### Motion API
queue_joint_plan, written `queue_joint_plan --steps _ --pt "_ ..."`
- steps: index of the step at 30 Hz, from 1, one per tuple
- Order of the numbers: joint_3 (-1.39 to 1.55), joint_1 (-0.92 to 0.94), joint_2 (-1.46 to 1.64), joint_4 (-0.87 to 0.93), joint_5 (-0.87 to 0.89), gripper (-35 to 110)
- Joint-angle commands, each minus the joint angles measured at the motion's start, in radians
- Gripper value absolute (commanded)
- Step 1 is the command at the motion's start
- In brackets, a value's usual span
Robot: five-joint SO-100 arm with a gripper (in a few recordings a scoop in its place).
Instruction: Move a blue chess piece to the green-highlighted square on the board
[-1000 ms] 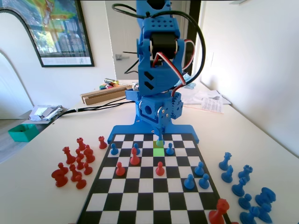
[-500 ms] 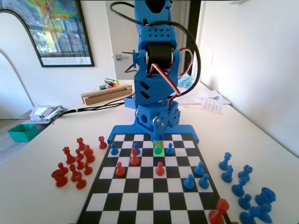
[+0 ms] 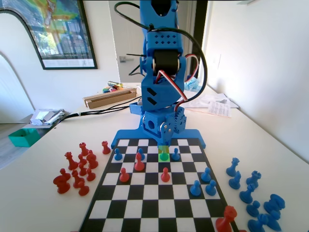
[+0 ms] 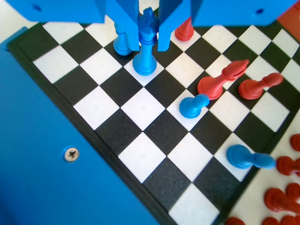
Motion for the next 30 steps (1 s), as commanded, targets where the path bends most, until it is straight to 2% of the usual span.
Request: queue_joint_plan --steps 1,8,14,22,30 --pt "-0.002 -0.011 0.018 0.003 -0.011 6" --pt "-0.002 -0.006 0.023 -0.006 -0.002 16" --pt "-0.041 -0.005 0.046 0.043 0.008 17" --pt "-0.250 -0.017 0.109 0.347 0.048 16" --pt "-0.443 -0.048 0.218 0.583 0.206 13"
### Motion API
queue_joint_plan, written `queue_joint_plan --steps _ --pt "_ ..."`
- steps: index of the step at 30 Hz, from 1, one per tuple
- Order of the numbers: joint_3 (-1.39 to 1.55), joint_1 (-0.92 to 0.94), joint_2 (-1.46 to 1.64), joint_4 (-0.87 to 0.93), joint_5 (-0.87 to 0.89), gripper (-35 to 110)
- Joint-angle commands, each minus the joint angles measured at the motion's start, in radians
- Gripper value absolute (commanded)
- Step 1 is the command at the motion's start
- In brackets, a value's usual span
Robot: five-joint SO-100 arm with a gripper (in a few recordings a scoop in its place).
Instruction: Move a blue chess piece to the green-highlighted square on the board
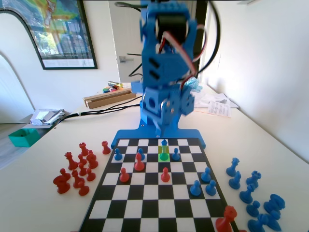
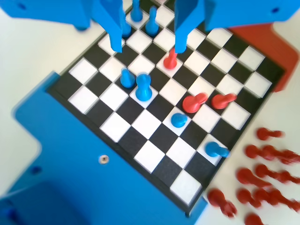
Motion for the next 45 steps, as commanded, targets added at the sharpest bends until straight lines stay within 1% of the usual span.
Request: queue_joint_plan --steps 1,7,12,14,17,22,27,32,40,45 --pt "-0.153 -0.018 0.130 0.137 0.072 13" --pt "-0.341 -0.011 0.258 0.357 0.204 8" --pt "-0.471 0.002 0.356 0.509 0.275 4" --pt "-0.482 0.000 0.411 0.522 0.337 1" --pt "-0.522 -0.002 0.456 0.557 0.408 1" --pt "-0.518 0.012 0.577 0.612 0.433 1" --pt "-0.445 0.025 0.726 0.666 0.448 1" --pt "-0.284 0.055 0.920 0.649 0.474 1" --pt "0.035 0.101 1.157 0.437 0.437 1" --pt "0.052 0.132 1.193 0.422 0.436 1"
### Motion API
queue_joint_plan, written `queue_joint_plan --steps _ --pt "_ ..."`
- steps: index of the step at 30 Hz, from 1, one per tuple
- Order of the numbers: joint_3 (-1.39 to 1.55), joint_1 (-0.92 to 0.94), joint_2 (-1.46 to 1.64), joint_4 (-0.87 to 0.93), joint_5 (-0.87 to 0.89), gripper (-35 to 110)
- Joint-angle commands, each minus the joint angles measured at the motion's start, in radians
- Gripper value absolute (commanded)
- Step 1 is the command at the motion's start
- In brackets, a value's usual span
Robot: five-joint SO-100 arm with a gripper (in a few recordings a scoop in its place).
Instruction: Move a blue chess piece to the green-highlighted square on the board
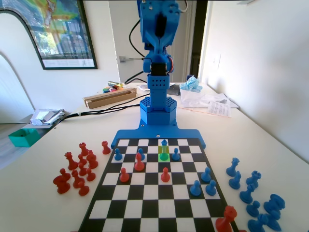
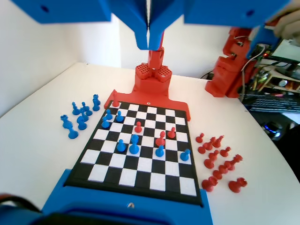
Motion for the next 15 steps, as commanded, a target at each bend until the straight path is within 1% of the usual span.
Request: queue_joint_plan --steps 1,12,15 --pt "0.012 0.025 0.043 -0.028 -0.006 1" --pt "0.015 -0.005 0.107 -0.040 0.008 1" --pt "0.015 -0.006 0.107 -0.041 0.005 4"
